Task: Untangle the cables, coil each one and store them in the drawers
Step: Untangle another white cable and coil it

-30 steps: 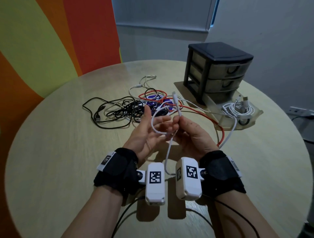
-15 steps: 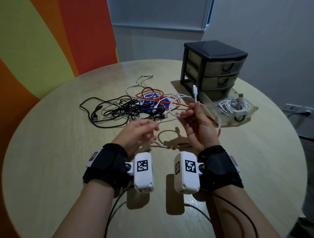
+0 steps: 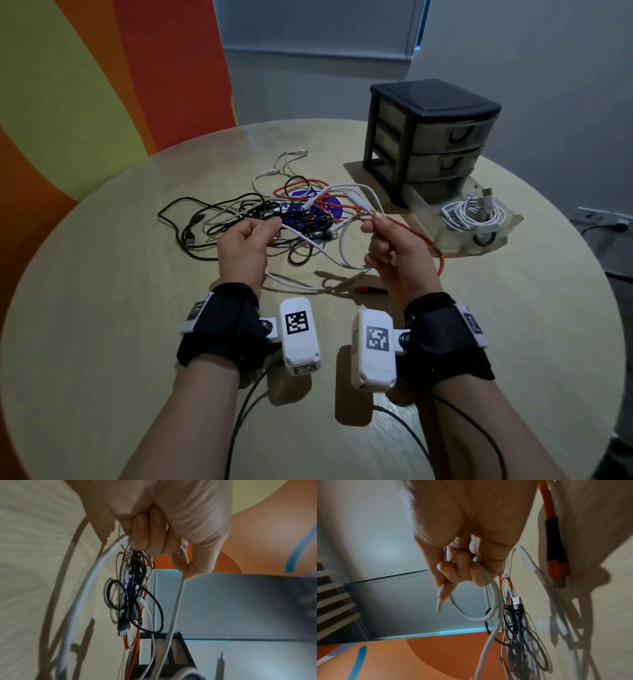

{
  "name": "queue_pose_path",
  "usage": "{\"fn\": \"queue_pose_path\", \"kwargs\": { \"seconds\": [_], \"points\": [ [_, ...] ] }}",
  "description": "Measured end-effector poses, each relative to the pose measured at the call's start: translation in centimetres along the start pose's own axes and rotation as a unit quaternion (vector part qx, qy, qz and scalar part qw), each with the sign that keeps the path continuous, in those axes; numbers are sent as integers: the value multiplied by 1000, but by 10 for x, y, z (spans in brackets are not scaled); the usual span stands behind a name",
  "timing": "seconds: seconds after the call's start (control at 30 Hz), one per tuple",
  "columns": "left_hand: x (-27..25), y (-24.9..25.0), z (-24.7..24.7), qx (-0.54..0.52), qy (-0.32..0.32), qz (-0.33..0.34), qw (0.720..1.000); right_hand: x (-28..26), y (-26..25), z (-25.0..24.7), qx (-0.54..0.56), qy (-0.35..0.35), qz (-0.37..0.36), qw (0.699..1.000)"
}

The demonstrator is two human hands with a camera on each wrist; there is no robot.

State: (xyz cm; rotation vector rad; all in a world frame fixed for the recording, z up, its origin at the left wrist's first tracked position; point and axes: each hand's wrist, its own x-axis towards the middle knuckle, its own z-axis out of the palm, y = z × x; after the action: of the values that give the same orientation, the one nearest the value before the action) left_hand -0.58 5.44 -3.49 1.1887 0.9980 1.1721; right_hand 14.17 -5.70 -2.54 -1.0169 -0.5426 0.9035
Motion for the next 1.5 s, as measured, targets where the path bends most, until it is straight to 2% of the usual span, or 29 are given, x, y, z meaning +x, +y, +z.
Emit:
{"fn": "queue_pose_path", "kwargs": {
  "seconds": [0.13,0.3,0.53,0.67,0.8,0.97,1.07,1.23,1.33,1.4,1.5],
  "points": [
    [-7,3,12,48,20,108,993,-4,-2,1,-76,-29,31,996],
    [-19,10,23,129,11,227,965,-10,-2,7,-138,-70,51,987],
    [-27,15,25,142,-25,266,953,-10,-2,11,-85,-87,76,990],
    [-31,14,28,97,-78,227,966,-8,-1,10,-65,-103,104,987],
    [-31,14,28,97,-136,202,965,-5,2,7,-72,-113,91,987],
    [-34,20,30,68,-207,130,967,-3,4,8,-95,-96,74,988],
    [-36,23,30,60,-284,98,952,0,6,9,-107,-90,79,987],
    [-40,23,31,46,-409,20,911,-3,4,10,-59,-125,78,987],
    [-41,21,31,69,-448,-25,891,-4,0,8,-38,-115,59,991],
    [-41,22,33,124,-468,-33,874,-4,0,7,-42,-106,41,993],
    [-43,23,36,155,-485,-50,859,-3,1,5,17,-113,14,993]
  ]
}}
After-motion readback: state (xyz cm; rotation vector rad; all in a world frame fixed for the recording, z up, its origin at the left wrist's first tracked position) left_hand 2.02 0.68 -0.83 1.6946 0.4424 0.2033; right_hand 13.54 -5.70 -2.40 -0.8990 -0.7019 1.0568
